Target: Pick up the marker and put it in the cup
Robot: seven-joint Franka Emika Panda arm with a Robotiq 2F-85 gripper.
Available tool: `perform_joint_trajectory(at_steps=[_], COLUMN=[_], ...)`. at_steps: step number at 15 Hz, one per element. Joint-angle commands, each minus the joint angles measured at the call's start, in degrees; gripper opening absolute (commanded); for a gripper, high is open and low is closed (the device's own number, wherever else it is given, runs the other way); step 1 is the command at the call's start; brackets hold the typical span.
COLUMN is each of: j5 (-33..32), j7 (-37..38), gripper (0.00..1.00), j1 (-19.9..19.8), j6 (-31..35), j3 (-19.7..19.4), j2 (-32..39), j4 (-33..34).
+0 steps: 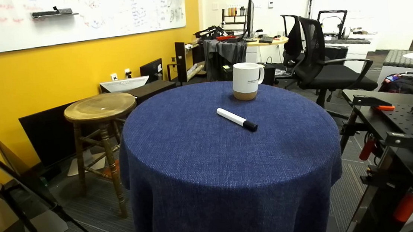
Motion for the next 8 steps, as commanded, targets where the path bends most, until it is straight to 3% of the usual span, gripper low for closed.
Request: perform_joint_trajectory(at_steps=[1, 5, 8], j5=[-1.2, -3.1, 0.0], j7=[10.8, 19.0, 19.5], gripper=[1.00, 1.00, 1.00], j1=[0.7, 0.2, 2.0], j6=[13.3, 20.5, 23.3], j3=[2.9, 6.6, 7.0], j2=[5.3, 10.0, 11.8], j4=[0.1, 0.7, 0.0])
